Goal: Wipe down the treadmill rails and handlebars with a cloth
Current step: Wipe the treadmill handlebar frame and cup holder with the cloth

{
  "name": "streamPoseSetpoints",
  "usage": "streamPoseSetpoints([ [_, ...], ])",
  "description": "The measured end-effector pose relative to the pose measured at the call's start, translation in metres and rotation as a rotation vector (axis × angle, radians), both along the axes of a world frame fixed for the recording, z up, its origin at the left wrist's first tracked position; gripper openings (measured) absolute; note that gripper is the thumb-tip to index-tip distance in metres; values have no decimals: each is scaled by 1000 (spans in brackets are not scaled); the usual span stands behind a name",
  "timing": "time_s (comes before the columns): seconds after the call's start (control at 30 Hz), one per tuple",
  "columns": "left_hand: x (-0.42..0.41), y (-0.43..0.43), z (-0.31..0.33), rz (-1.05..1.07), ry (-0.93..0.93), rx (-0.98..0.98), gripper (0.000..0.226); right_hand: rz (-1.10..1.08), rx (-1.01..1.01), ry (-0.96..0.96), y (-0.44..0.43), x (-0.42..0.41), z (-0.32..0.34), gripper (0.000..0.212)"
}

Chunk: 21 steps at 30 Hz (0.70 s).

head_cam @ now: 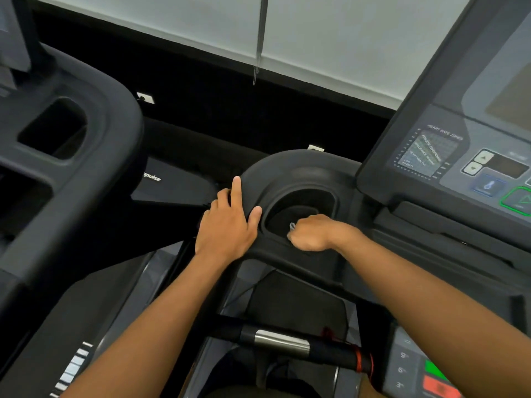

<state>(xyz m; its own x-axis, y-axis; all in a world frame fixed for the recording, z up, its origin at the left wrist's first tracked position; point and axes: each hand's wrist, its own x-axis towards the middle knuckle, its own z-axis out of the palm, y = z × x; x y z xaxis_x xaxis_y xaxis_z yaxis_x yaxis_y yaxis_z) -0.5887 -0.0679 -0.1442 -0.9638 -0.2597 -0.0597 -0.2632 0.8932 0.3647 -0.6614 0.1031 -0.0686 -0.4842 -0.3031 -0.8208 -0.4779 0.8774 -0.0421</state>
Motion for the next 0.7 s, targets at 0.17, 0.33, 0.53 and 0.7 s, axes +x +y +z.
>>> streamPoseSetpoints([
  [0.17, -1, 0, -1, -2, -12, -30, 82, -334, -128, -42, -16, 4, -5, 29],
  [0.33, -3, 1, 0, 9, -19, -25, 80, -871, -369, -158, -34, 1, -22, 23],
  [0.53, -4, 2, -2, 13, -20, -29, 80, -680, -428, -239, -6, 6, -24, 50],
  [0.7, -4, 3, 1, 10, -20, -26, 81, -292, -189, -238, 8, -14, 0, 38],
])
